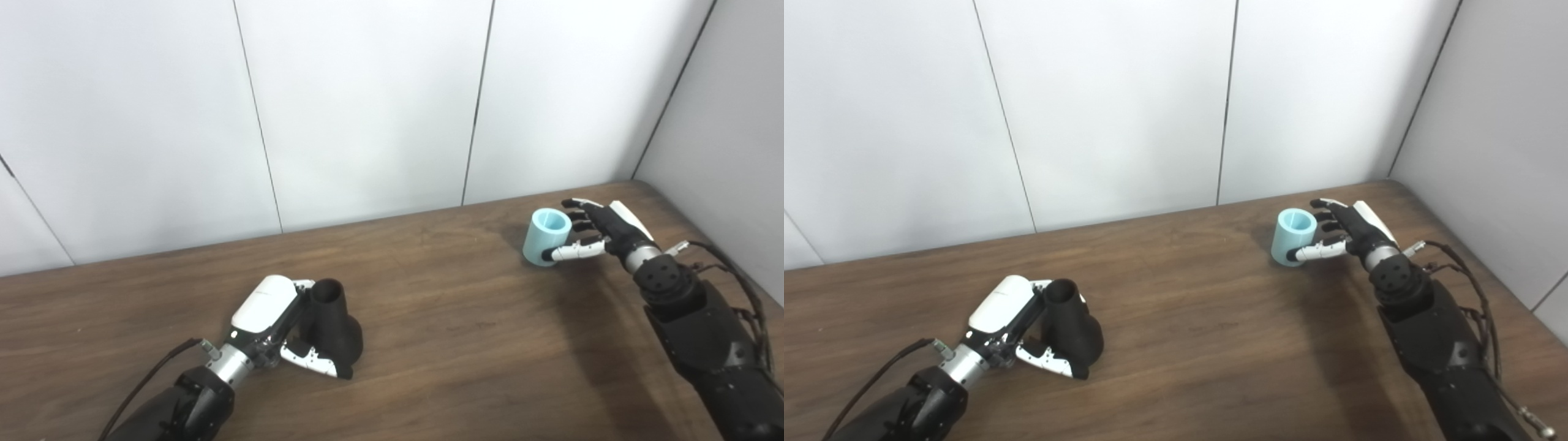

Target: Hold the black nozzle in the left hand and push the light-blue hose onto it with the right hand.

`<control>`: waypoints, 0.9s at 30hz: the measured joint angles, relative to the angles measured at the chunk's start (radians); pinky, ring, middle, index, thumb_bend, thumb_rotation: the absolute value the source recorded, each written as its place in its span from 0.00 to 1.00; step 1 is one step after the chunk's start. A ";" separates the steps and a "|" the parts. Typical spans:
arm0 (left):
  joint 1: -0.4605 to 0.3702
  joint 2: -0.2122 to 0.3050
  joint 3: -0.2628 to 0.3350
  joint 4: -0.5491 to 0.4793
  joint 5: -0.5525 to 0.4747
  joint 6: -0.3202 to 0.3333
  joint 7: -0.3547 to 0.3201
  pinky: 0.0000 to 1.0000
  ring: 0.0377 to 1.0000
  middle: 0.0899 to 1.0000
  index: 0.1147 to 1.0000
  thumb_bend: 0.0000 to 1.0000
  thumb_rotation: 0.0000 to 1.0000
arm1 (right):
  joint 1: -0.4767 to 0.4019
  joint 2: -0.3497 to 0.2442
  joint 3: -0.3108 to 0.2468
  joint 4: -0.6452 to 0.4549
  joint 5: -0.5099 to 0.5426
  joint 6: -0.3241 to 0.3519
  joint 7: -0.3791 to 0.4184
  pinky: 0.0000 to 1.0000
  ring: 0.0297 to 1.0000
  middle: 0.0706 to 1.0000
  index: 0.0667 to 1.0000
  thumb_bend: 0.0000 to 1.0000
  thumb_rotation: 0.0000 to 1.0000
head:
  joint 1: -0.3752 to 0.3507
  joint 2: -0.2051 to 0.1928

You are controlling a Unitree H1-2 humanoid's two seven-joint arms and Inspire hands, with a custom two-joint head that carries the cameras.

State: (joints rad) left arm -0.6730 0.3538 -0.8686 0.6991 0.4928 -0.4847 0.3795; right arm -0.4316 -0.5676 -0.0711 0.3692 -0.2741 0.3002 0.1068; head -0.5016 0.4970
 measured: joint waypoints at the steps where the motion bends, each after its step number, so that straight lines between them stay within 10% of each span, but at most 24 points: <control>1: 0.000 0.001 -0.001 -0.001 0.000 0.000 0.000 0.54 0.59 0.41 0.43 0.53 0.00 | 0.000 0.001 0.000 0.005 0.000 -0.011 -0.005 0.68 0.72 0.72 0.78 0.83 0.15 | 0.000 0.000; 27: -0.001 0.004 -0.008 0.000 -0.012 0.000 0.000 0.55 0.59 0.41 0.43 0.53 0.00 | 0.008 -0.007 0.067 -0.049 0.028 -0.029 0.050 0.73 0.73 0.67 0.60 0.79 0.09 | 0.014 0.017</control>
State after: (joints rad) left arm -0.6737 0.3578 -0.8770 0.6988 0.4804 -0.4848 0.3797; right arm -0.4233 -0.5744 -0.0038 0.3199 -0.2462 0.2712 0.1570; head -0.4878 0.5139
